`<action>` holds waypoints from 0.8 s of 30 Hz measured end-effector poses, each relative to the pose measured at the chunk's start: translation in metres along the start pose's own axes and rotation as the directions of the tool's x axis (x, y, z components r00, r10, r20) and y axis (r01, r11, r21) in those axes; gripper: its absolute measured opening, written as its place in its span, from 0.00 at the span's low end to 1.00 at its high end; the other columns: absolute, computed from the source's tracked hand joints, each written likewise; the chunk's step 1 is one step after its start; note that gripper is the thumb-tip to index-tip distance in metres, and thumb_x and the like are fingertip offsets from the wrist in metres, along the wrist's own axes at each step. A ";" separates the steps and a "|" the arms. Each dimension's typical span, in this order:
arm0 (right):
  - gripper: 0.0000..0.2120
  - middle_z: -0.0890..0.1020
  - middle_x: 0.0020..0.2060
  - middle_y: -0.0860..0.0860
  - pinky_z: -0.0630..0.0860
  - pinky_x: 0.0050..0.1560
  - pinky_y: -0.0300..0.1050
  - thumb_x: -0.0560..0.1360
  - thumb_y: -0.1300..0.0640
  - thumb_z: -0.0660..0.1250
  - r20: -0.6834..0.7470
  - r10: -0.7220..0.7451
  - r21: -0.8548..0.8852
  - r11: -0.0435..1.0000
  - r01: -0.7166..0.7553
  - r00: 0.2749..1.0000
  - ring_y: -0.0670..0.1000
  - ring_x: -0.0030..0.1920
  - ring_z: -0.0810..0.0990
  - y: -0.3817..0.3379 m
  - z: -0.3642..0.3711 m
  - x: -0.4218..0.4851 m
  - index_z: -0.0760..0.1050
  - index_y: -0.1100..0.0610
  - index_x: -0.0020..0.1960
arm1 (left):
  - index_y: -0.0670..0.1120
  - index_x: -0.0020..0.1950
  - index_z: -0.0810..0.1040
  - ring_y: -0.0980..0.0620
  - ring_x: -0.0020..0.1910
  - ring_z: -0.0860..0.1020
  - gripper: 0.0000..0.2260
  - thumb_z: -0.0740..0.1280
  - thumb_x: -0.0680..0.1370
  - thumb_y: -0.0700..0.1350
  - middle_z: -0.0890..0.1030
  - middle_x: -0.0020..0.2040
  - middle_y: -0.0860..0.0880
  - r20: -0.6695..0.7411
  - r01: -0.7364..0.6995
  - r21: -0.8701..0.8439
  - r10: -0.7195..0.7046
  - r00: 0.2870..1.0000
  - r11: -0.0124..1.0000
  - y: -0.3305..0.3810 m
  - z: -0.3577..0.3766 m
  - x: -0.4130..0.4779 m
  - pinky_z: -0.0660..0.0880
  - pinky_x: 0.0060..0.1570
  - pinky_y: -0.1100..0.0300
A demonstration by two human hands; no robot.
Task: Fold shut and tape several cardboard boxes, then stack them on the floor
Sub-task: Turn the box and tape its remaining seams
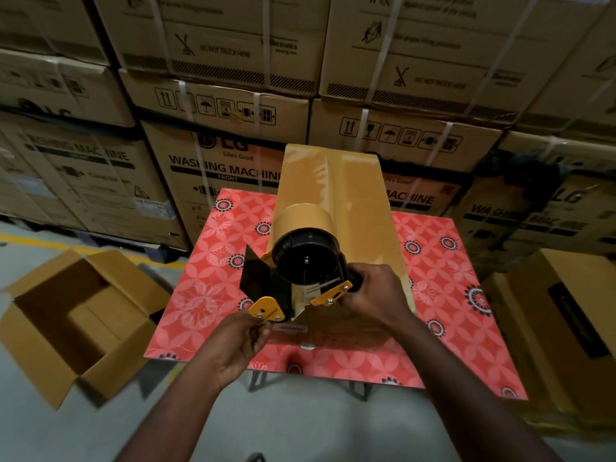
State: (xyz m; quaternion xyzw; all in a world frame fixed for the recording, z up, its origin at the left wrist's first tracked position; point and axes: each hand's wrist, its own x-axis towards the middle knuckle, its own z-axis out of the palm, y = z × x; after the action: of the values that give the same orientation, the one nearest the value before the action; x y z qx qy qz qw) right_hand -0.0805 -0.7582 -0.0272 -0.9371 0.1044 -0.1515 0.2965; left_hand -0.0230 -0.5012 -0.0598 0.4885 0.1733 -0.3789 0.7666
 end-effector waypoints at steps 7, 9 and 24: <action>0.10 0.73 0.24 0.44 0.64 0.28 0.43 0.67 0.42 0.72 0.048 -0.045 -0.090 0.995 0.049 0.998 0.48 0.28 0.76 -0.003 0.001 0.002 0.78 0.47 0.37 | 0.38 0.49 0.79 0.52 0.30 0.78 0.12 0.56 0.83 0.31 0.82 0.39 0.41 -0.112 -0.210 0.311 0.255 0.960 0.927 0.011 -0.006 0.013 0.77 0.28 0.63; 0.08 0.74 0.25 0.44 0.64 0.29 0.44 0.68 0.44 0.73 0.068 -0.045 -0.115 0.992 0.053 0.997 0.49 0.29 0.78 -0.005 0.002 0.003 0.76 0.46 0.37 | 0.38 0.51 0.80 0.50 0.32 0.78 0.11 0.59 0.82 0.31 0.82 0.40 0.40 -0.113 -0.253 0.383 0.317 0.942 0.888 0.017 -0.011 0.018 0.77 0.29 0.62; 0.07 0.81 0.29 0.47 0.65 0.30 0.42 0.69 0.48 0.72 0.035 -0.127 -0.295 0.946 0.132 0.991 0.52 0.31 0.80 0.008 -0.010 0.014 0.79 0.50 0.39 | 0.38 0.45 0.80 0.54 0.30 0.77 0.08 0.63 0.81 0.33 0.81 0.30 0.49 -0.069 -0.303 0.502 0.388 0.919 0.810 0.024 -0.021 0.041 0.74 0.35 0.59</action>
State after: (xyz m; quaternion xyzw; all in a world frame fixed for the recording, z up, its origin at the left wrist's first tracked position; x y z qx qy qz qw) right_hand -0.0715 -0.7740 -0.0211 -0.9770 0.0618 -0.1461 0.1426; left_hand 0.0241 -0.4938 -0.0815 0.7172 0.0457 -0.2211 0.6593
